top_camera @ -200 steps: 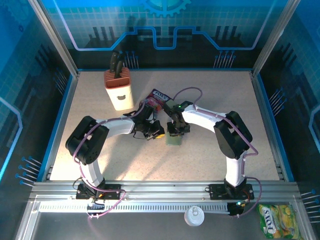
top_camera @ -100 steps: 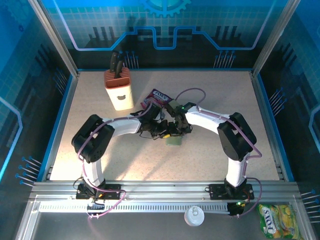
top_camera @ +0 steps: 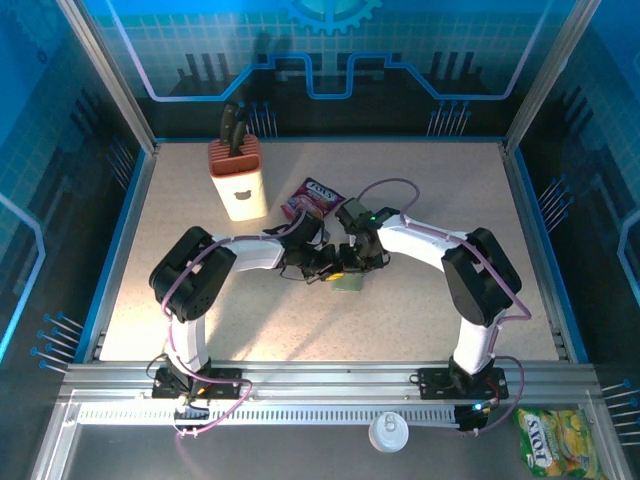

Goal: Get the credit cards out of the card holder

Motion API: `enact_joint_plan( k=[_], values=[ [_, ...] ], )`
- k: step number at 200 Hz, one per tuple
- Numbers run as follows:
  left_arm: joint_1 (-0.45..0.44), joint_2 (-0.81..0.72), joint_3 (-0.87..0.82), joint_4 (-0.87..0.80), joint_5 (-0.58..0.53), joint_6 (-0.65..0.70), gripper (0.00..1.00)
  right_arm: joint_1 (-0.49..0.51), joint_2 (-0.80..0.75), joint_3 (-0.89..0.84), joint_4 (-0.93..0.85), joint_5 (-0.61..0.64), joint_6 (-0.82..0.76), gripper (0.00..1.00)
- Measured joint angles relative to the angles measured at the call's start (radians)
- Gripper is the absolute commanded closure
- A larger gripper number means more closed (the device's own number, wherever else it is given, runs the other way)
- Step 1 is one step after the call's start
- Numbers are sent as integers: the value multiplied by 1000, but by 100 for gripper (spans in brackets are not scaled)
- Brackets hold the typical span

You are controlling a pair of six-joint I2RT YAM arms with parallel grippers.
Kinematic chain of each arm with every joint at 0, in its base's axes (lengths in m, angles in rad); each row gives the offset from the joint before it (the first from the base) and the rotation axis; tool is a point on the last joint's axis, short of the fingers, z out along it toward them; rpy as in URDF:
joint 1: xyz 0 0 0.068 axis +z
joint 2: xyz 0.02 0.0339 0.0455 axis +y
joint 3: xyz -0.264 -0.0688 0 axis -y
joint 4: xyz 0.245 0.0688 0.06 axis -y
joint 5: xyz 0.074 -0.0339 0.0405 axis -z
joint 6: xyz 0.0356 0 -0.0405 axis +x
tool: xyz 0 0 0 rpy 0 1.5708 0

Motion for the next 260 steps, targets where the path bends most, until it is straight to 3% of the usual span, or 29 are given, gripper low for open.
enact_joint_plan(
  k=[66,152,178,195,260],
  values=[
    [13,34,-27,114,78,-39,100,-28,-40,-22,-19,-3,-1,100],
    [19,35,-53,170,99,-64,100,-113,-153,-104,-51,-5,-48,100],
    [19,31,-56,174,98,-66,96,-94,-140,-74,-52,-32,-97,84],
    [19,29,-45,151,91,-58,95,-84,-131,-49,-46,-66,-172,72],
    [16,16,1,43,48,-22,93,-84,-132,-37,-42,-134,-739,68]
  ],
)
